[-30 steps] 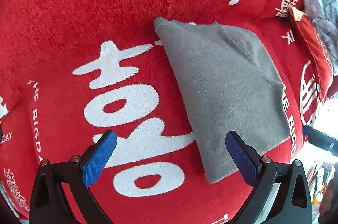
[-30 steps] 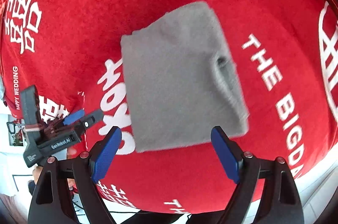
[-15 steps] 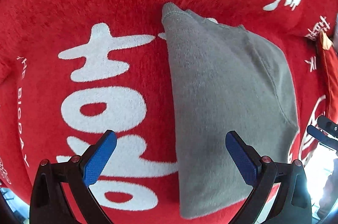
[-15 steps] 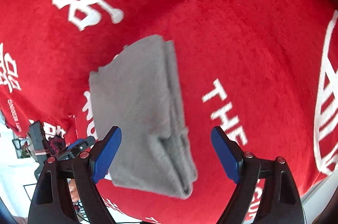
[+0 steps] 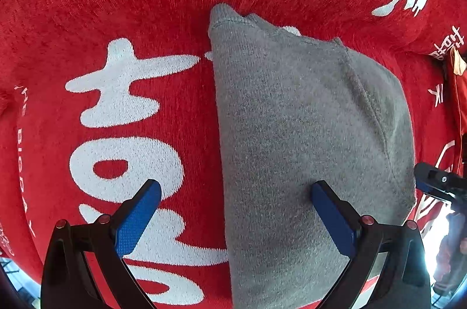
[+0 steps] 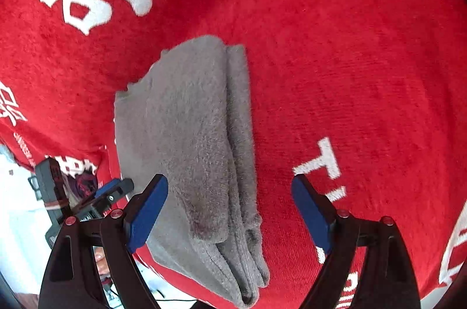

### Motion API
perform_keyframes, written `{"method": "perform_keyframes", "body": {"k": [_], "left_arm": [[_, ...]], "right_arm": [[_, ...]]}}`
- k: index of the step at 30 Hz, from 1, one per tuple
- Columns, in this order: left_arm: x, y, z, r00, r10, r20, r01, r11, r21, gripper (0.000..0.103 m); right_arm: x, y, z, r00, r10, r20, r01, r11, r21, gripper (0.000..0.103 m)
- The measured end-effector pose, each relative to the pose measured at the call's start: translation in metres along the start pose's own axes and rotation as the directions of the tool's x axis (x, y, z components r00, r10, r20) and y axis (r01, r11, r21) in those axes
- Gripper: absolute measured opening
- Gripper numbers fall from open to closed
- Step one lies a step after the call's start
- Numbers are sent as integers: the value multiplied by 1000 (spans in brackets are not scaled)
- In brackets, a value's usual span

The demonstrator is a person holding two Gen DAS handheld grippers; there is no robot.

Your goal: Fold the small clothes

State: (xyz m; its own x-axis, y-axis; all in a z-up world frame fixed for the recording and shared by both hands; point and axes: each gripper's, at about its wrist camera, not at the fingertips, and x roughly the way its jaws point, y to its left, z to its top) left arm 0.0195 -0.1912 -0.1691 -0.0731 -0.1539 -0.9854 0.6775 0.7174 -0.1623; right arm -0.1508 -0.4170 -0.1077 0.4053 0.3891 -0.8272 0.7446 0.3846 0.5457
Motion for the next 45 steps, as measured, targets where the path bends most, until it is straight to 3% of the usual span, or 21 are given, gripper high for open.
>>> {"method": "perform_keyframes", "body": {"k": [2, 5, 10, 15, 21, 24, 27, 29, 30, 31, 32, 35, 39, 45], "left_arm": [[1, 1, 1, 1000, -20, 2, 20, 1000, -3, 103], [-2, 9, 1, 994, -107, 17, 107, 994, -9, 103], [5, 14, 6, 979, -203, -7, 203, 978, 47, 103], [35, 17, 10, 939, -321, -124, 326, 945, 17, 103], [38, -3, 18, 937, -336, -99, 342, 938, 51, 103], [42, -19, 18, 956, -279, -86, 286, 955, 83, 103], [38, -22, 16, 964, -259, -58, 263, 961, 89, 100], [33, -24, 14, 967, -254, -29, 256, 962, 94, 84], [29, -24, 13, 968, -252, -10, 252, 963, 97, 79], [26, -24, 12, 968, -253, 2, 251, 963, 97, 70], [21, -22, 11, 967, -253, 17, 250, 963, 95, 60], [7, -16, 8, 962, -270, 48, 266, 961, 78, 46], [-12, -13, 1, 948, -310, 68, 304, 949, 82, 45], [-47, -2, -20, 932, -350, 98, 338, 934, 118, 45]], "right_arm": [[5, 0, 1, 1000, 9, -20, -9, 1000, -5, 89], [9, -1, 1, 999, 22, -33, -23, 999, -24, 89], [7, -9, 7, 994, 96, -53, -98, 994, -40, 89], [10, -17, 12, 971, 215, -99, -221, 974, -49, 89], [30, -3, 18, 938, 309, -155, -327, 940, -102, 90], [40, 5, 22, 928, 346, -134, -359, 930, -83, 90], [42, 7, 21, 932, 346, -109, -353, 935, -46, 89], [45, 9, 19, 938, 326, -115, -332, 943, -38, 79], [48, 10, 18, 950, 287, -124, -294, 955, -40, 55], [48, 9, 16, 953, 277, -127, -283, 958, -37, 42], [47, 8, 16, 948, 293, -122, -299, 954, -28, 42], [41, 10, 14, 928, 354, -115, -358, 934, -11, 36], [29, 27, 9, 895, 430, -117, -434, 901, -6, 33], [16, 56, -9, 872, 473, -127, -478, 878, -15, 33]]}}
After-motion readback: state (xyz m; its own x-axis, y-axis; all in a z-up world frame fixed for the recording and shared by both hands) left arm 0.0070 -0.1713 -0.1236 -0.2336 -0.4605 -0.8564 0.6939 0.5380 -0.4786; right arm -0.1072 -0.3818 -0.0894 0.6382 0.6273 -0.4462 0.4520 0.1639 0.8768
